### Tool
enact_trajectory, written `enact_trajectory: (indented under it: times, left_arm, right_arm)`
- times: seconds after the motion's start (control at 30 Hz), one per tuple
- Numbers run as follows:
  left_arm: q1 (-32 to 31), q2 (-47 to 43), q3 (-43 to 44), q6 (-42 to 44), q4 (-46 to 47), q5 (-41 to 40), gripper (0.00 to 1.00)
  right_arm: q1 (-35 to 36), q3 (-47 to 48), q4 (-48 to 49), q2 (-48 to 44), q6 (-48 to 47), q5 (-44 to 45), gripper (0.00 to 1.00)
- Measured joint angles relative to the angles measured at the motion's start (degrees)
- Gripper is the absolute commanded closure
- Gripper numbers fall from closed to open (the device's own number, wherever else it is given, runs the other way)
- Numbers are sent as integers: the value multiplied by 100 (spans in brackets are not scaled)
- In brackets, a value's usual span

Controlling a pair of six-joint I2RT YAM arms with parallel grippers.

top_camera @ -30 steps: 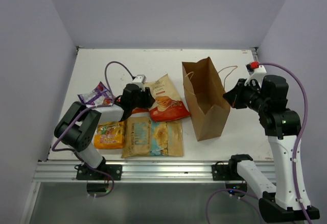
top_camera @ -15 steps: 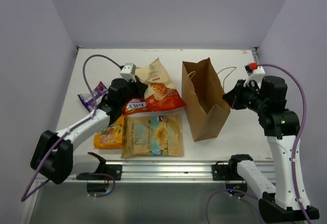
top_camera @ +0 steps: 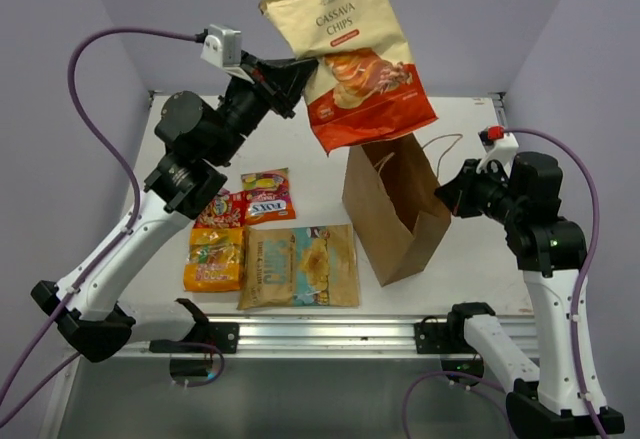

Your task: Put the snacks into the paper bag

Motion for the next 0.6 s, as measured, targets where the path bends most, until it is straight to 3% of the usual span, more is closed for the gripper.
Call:
enact_trajectory:
  times: [0.2, 0.6]
  left_arm:
    - [-470, 509, 754, 103, -85, -81, 100]
    - [-1154, 994, 39, 249, -262, -205, 100]
  right_arm:
    - [0, -11, -20, -13, -2, -4, 100]
    - [0, -20, -131, -125, -17, -2, 100]
